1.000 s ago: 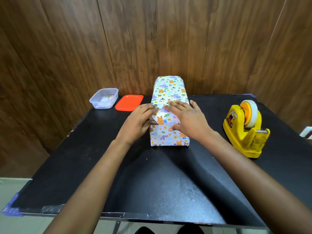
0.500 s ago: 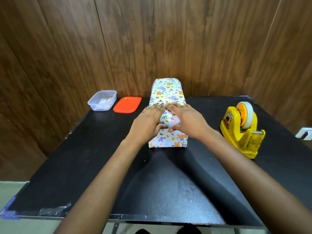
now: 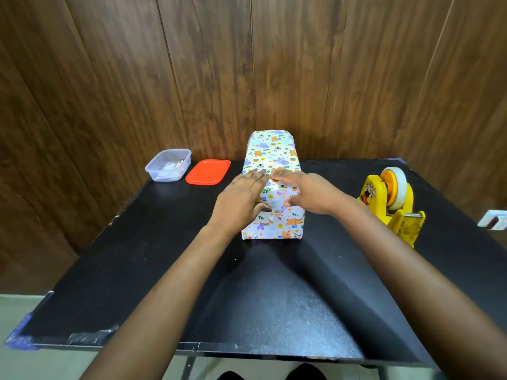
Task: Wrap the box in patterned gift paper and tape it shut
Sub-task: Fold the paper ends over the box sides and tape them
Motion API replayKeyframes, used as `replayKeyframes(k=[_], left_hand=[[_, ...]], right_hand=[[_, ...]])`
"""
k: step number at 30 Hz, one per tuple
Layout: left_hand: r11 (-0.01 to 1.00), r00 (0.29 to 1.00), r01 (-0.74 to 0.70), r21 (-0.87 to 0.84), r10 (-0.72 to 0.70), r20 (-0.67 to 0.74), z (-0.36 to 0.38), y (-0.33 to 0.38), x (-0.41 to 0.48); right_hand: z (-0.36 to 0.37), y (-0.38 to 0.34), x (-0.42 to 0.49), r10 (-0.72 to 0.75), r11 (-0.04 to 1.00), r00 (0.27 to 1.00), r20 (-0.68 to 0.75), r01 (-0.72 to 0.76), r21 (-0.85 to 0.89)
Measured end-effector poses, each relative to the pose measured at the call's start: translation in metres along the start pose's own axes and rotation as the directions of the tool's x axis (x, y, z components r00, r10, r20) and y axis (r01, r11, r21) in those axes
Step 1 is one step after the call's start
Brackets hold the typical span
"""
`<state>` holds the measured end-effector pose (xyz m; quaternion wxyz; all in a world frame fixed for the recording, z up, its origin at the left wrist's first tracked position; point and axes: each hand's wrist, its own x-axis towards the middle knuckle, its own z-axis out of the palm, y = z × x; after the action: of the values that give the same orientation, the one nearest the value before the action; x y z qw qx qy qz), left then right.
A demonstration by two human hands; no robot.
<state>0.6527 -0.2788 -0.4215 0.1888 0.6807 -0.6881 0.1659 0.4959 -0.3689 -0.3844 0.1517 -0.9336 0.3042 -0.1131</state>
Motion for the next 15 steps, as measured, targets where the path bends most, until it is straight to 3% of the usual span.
replayKeyframes(k=[3, 6, 9, 11, 13, 15], left_hand=[[1.000, 1.000, 0.007, 0.004, -0.007, 0.001, -0.002, 0.001, -0.001], [1.000, 1.000, 0.009, -0.005, -0.009, 0.013, -0.002, 0.000, -0.002], [1.000, 1.000, 0.013, -0.008, -0.013, 0.018, -0.002, -0.001, -0.002], [1.000, 1.000, 0.015, -0.016, -0.015, 0.017, -0.003, -0.001, -0.002], [0.999, 1.000, 0.022, -0.030, -0.021, 0.013, -0.003, -0.001, -0.003], [0.999, 1.000, 0.029, -0.041, -0.028, 0.012, -0.002, -0.001, -0.003]], right_hand=[[-0.003, 0.002, -0.008, 0.030, 0.964, 0.999, 0.010, -0.032, 0.264], [-0.005, 0.012, -0.025, 0.151, 0.870, 0.966, -0.210, -0.029, 0.492], [-0.008, 0.033, -0.047, 0.379, 0.892, 0.767, -0.517, -0.152, 0.426], [-0.012, 0.054, -0.064, 0.523, 0.852, 0.606, -0.599, -0.372, 0.368], [-0.019, 0.078, -0.082, 0.682, 0.689, 0.461, -0.567, -0.666, 0.286], [-0.023, 0.095, -0.096, 0.843, 0.494, 0.368, -0.393, -0.818, 0.293]])
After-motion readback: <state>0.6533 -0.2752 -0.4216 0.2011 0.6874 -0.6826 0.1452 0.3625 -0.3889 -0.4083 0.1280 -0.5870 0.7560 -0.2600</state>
